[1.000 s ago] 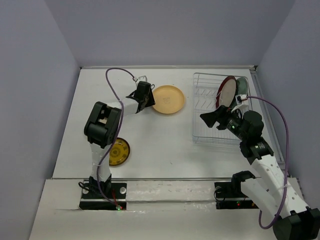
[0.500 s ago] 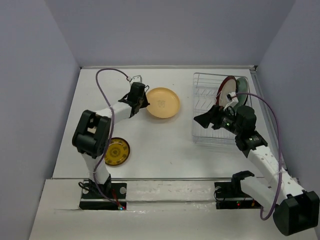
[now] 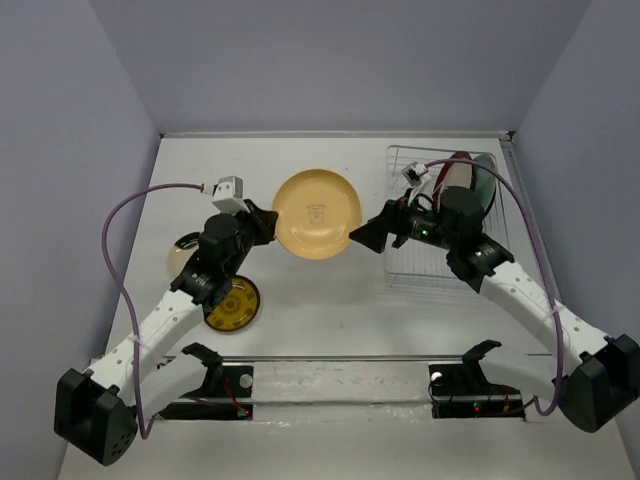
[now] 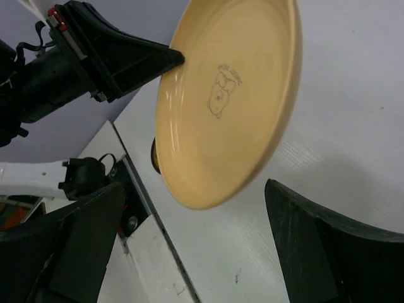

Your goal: Load the plates into the dish rack

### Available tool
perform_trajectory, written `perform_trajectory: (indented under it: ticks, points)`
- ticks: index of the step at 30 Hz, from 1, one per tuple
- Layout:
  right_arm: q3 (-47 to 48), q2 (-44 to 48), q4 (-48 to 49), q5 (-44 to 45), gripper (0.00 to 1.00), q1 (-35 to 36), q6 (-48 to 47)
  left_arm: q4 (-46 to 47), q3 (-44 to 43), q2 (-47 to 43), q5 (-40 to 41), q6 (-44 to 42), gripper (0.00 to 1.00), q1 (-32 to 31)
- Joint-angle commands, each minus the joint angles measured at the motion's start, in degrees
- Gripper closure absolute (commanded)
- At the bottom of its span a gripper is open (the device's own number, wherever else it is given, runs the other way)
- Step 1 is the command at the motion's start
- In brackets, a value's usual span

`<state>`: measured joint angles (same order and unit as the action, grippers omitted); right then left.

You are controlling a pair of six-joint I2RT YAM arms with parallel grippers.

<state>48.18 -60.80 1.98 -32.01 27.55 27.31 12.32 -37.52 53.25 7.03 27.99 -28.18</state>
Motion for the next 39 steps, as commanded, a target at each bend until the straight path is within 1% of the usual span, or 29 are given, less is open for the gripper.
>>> perform_trajectory:
  ticks: [1, 3, 6, 12, 14, 15, 16, 17, 19, 20, 22, 23, 24, 26, 27, 28, 29, 30, 32, 33, 36, 37, 39]
  points:
    - [5.9, -4.6, 1.2, 2.8, 0.02, 6.3, -2.3, 1.4, 3.4, -5.4, -3.2, 1.5, 0.94, -0.4]
    - [6.5, -6.2, 1.2, 6.9, 0.02, 7.7, -2.2, 1.3, 4.0, -7.8, -3.8, 1.7, 0.94, -0.5]
    - [7.0, -8.6, 1.4, 9.5, 0.02, 9.0, -2.2, 1.2, 5.1, -9.8, -4.6, 2.2, 0.94, -0.5]
    - [7.3, -10.7, 2.3, 11.5, 0.02, 10.8, -2.2, 2.1, 5.9, -11.9, -5.8, 2.9, 0.94, -0.5]
    - [7.4, -10.9, 2.8, 12.0, 0.04, 10.8, -2.0, 2.4, 6.2, -11.9, -6.4, 2.9, 0.94, -0.5]
    - [7.3, -11.1, 3.0, 12.0, 0.07, 10.8, -1.7, 2.7, 6.1, -11.8, -6.8, 3.1, 0.94, -0.5]
    - [7.2, -11.2, 4.1, 12.0, 0.25, 10.8, -1.5, 3.0, 6.3, -11.5, -7.9, 3.3, 0.94, -0.5]
    - [6.8, -11.2, 5.0, 12.2, 0.4, 10.8, -0.3, 3.2, 6.2, -11.0, -10.3, 3.7, 0.94, -0.5]
    - [6.0, -10.5, 6.6, 13.9, 0.75, 10.8, 1.1, 2.7, 5.9, -10.8, -11.8, 3.8, 0.93, -0.5]
    - [5.8, -10.0, 7.0, 14.9, 0.93, 10.8, 2.0, 2.1, 5.6, -11.3, -12.3, 3.5, 0.87, -0.6]
    - [5.7, -8.2, 7.0, 17.9, 0.93, 10.8, 1.9, -0.3, 4.4, -12.4, -12.0, 2.8, 0.72, -0.5]
    - [5.9, -7.6, 6.5, 21.2, 0.93, 10.8, 1.1, -2.6, 3.7, -13.8, -11.9, 1.7, 0.52, -0.5]
    - [6.4, -7.1, 5.5, 23.5, 0.93, 10.8, 0.2, -2.6, 3.0, -14.4, -11.9, 1.7, 0.4, -0.6]
    - [10.2, -6.9, -1.1, 29.2, 0.93, 10.8, -3.5, -6.9, 0.5, -16.1, -11.2, -0.6, 0.2, -0.6]
    - [11.8, -7.1, -3.6, 36.8, 0.93, 10.8, -5.0, -9.9, -0.4, -16.5, -10.9, -2.4, 0.03, -0.6]
    - [13.2, -7.1, -7.3, 40.5, 0.93, 10.8, -6.5, -11.4, -1.3, -17.0, -10.4, -3.5, 0.01, -0.6]
    - [15.5, -7.6, -8.8, 44.8, 0.93, 10.0, -9.2, -12.5, -2.7, -17.8, -9.7, -4.5, 0.01, -0.5]
    - [16.8, -7.9, -10.1, 52.7, 0.93, 9.5, -10.6, -14.5, -3.2, -18.4, -9.5, -5.6, 0.01, -0.5]
    - [19.2, -9.1, -13.9, 58.8, 0.93, 7.4, -12.8, -17.8, -3.9, -20.0, -9.1, -8.5, 0.01, -0.5]
    - [21.5, -9.9, -15.1, 62.6, 0.93, 5.1, -14.5, -18.7, -3.9, -20.6, -9.1, -9.3, 0.01, -0.6]
    - [24.2, -10.5, -17.1, 67.0, 0.93, 0.7, -17.2, -20.7, -2.0, -23.6, -8.4, -12.5, 0.01, -0.6]
    - [24.8, -10.8, -18.0, 68.6, 0.93, -2.5, -17.6, -20.4, -0.4, -24.4, -8.1, -12.8, 0.01, -0.6]
    - [26.1, -12.0, -19.0, 71.4, 0.93, -5.0, -18.9, -19.9, 0.0, -26.0, -8.9, -12.9, 0.01, -0.6]
